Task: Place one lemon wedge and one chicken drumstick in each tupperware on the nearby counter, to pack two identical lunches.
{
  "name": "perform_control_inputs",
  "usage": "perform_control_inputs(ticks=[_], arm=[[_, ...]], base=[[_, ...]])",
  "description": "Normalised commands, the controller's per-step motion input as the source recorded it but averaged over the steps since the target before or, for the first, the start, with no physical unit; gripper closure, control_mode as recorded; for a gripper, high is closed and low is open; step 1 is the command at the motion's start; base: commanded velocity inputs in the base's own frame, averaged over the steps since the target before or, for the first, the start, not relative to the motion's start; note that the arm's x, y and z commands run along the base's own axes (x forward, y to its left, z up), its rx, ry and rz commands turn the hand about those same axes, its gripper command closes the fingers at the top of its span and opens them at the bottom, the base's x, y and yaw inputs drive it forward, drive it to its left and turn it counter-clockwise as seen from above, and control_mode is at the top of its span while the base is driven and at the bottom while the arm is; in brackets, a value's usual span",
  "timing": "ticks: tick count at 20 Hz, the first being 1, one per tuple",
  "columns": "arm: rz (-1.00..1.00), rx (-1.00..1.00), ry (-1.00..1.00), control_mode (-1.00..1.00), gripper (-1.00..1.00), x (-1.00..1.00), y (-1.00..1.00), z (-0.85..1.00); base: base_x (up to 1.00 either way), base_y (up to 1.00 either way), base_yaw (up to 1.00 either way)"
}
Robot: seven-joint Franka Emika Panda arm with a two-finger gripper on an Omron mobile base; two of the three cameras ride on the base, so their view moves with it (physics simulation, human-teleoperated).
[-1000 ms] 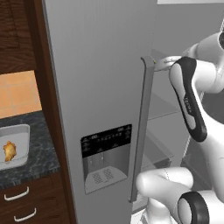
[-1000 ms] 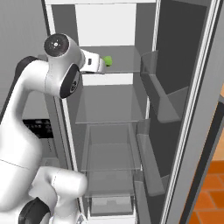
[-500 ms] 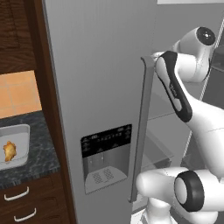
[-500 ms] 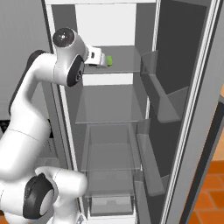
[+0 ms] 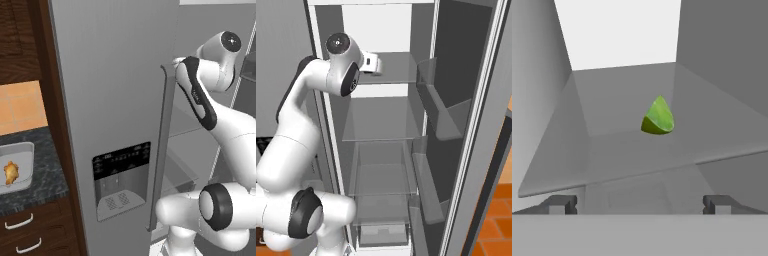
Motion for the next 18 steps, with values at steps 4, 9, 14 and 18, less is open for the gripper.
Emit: perform_control_inputs(ticks=[4,9,14,18], arm=[[0.00,0.00,0.00,-1.00,-1.00,0.32,-0.06,-0.16],[0.00,0.00,0.03,-1.00,-1.00,0.27,0.00,-0.26],[0.03,0.01,0.00,-1.00,-1.00,0.43,-0.12,-0.17],[0.08,0.02,0.02,-1.00,-1.00,0.30,-0.13,0.00]], base=[[0.00,0.00,0.00],[0.00,0.00,0.00],[0.00,0.00,0.00],[0.00,0.00,0.00]])
